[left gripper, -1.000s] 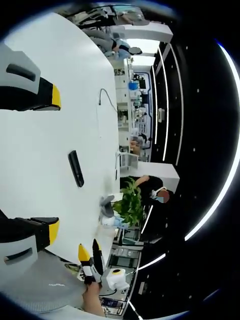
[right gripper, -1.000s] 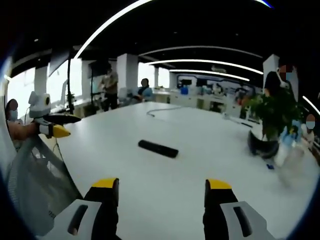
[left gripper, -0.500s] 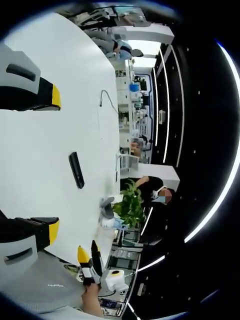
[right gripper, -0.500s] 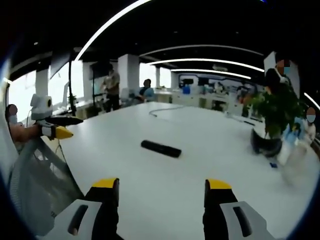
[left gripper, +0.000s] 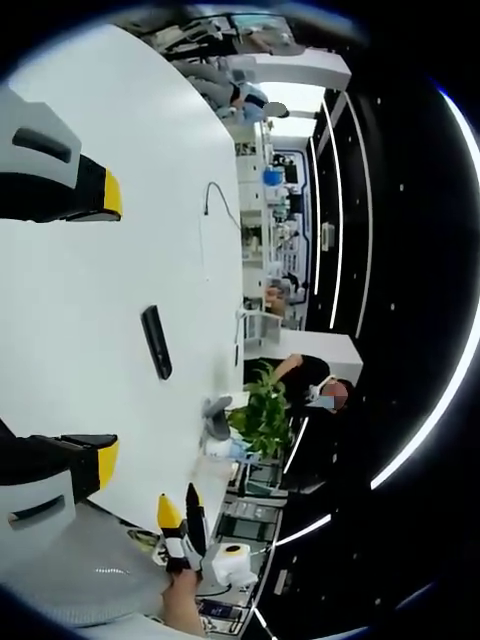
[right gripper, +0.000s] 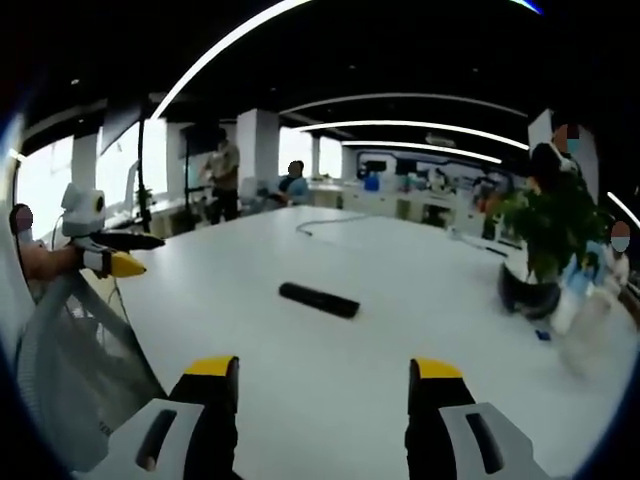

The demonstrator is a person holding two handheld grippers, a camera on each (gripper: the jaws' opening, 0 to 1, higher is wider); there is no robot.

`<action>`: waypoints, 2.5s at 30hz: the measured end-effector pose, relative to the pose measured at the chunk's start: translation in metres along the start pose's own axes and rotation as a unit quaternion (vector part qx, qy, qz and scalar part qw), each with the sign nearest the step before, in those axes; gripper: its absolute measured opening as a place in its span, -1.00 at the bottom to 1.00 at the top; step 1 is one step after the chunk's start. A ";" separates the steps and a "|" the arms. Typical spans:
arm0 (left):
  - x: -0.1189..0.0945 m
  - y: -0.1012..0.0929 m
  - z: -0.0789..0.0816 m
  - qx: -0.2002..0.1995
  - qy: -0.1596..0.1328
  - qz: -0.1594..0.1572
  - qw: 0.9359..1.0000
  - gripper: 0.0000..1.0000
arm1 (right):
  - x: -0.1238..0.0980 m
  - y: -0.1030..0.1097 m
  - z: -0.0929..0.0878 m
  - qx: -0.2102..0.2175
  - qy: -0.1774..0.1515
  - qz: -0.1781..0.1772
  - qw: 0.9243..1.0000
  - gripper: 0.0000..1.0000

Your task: Press the specified remote control buttons in sequence, fully releasing each button before pressing the next.

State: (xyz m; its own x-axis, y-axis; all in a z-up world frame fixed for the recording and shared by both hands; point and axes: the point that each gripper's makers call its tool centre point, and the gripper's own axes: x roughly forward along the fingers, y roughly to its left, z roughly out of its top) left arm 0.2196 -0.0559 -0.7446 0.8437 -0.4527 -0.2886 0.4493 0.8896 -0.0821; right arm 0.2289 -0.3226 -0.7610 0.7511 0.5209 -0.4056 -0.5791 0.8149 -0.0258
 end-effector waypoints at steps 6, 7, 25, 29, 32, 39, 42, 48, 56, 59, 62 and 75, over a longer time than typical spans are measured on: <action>0.001 0.000 -0.001 0.001 0.004 -0.001 1.000 0.82 | 0.000 0.000 -0.001 0.004 0.002 0.001 1.000 0.34; 0.001 0.001 -0.002 0.000 0.005 0.001 1.000 0.82 | 0.001 0.001 -0.001 0.002 0.004 0.003 1.000 0.34; 0.001 -0.001 -0.007 0.006 0.017 -0.005 1.000 0.76 | 0.000 0.004 -0.001 -0.010 0.003 0.005 1.000 0.29; 0.001 -0.001 -0.009 0.005 0.025 -0.005 1.000 0.74 | -0.001 0.005 -0.001 -0.015 0.006 0.006 1.000 0.27; 0.001 0.000 -0.008 -0.005 0.025 -0.007 1.000 0.70 | -0.001 0.005 0.000 -0.012 0.004 0.007 1.000 0.25; 0.004 -0.011 -0.025 -0.047 0.072 -0.057 0.995 0.62 | -0.001 0.007 -0.001 -0.016 0.006 0.011 1.000 0.24; 0.006 -0.011 -0.034 -0.066 0.090 -0.069 0.991 0.61 | -0.001 0.007 -0.001 -0.017 0.007 0.013 1.000 0.23; 0.008 -0.018 -0.047 -0.047 0.130 -0.088 0.986 0.54 | -0.001 0.009 -0.002 -0.018 0.009 0.016 1.000 0.23; 0.012 -0.021 -0.034 -0.046 0.139 -0.095 0.985 0.57 | -0.001 0.010 -0.002 -0.017 0.010 0.017 1.000 0.13; 0.020 -0.022 -0.031 -0.037 0.140 -0.100 0.984 0.57 | -0.001 0.009 -0.002 -0.017 0.009 0.016 1.000 0.13; 0.029 -0.027 -0.034 -0.036 0.145 -0.110 0.983 0.56 | -0.002 0.008 -0.001 -0.023 0.008 0.009 1.000 0.12; 0.055 -0.029 -0.040 -0.073 0.156 -0.126 0.977 0.63 | -0.002 0.007 -0.002 -0.022 0.009 0.008 1.000 0.08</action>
State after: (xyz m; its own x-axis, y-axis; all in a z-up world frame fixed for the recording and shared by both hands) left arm 0.2411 -0.1041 -0.7964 0.5707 -0.6388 -0.5159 0.5660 0.7613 -0.3164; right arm 0.2232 -0.3181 -0.7619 0.7358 0.5295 -0.4222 -0.6049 0.7942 -0.0581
